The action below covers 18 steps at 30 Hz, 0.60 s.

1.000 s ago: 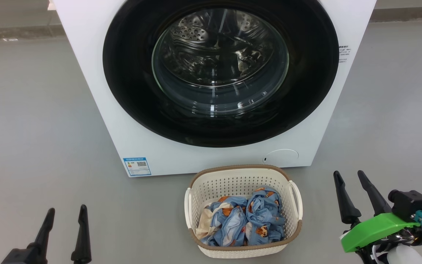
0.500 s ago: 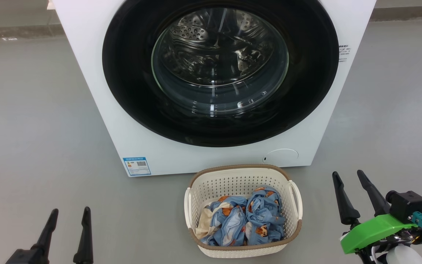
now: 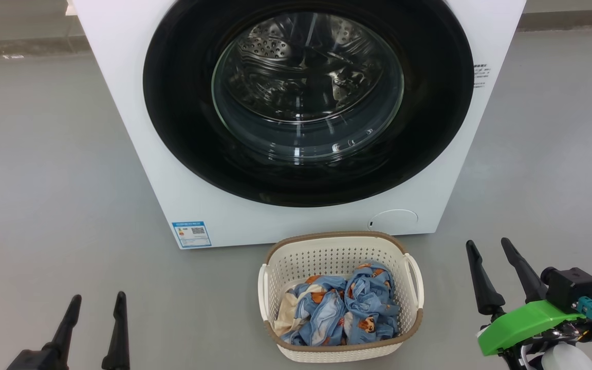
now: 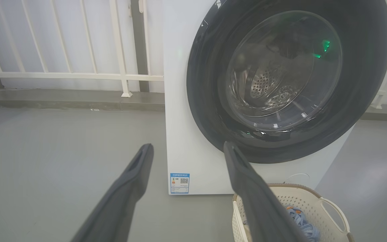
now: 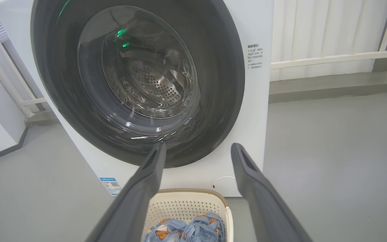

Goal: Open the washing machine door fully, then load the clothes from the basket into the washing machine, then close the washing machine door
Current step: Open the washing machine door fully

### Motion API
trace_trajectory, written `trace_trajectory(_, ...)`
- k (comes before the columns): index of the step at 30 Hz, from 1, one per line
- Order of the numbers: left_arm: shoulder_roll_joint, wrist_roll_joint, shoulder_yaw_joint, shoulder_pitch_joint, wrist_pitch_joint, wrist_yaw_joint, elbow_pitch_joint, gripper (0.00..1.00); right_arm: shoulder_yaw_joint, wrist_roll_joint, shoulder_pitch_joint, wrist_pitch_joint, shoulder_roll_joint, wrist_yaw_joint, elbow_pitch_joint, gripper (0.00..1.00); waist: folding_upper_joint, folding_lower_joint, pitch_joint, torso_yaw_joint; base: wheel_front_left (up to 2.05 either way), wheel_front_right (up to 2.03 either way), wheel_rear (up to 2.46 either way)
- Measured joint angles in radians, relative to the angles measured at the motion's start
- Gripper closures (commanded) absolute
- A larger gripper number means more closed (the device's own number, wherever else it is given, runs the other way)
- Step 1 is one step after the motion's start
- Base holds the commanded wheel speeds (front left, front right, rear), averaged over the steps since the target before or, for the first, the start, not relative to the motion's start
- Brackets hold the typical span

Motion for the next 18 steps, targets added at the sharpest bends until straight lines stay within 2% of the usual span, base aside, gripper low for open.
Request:
trace_trajectory(10,0.011,0.032,0.008,0.000,0.000,0.000,0.011,0.00,-0.001,-0.002,0.001,0.000,0.001,0.000,-0.003,0.00,0.0000,0.0000,-0.003,0.000,0.11,0.27,-0.38)
trace_trajectory(18,0.009,0.046,0.023,0.000,0.000,0.000,0.011,0.00,0.000,-0.003,0.002,0.000,0.002,0.000,-0.006,0.00,0.0000,0.0000,-0.003,-0.001,0.82,1.06,-1.88)
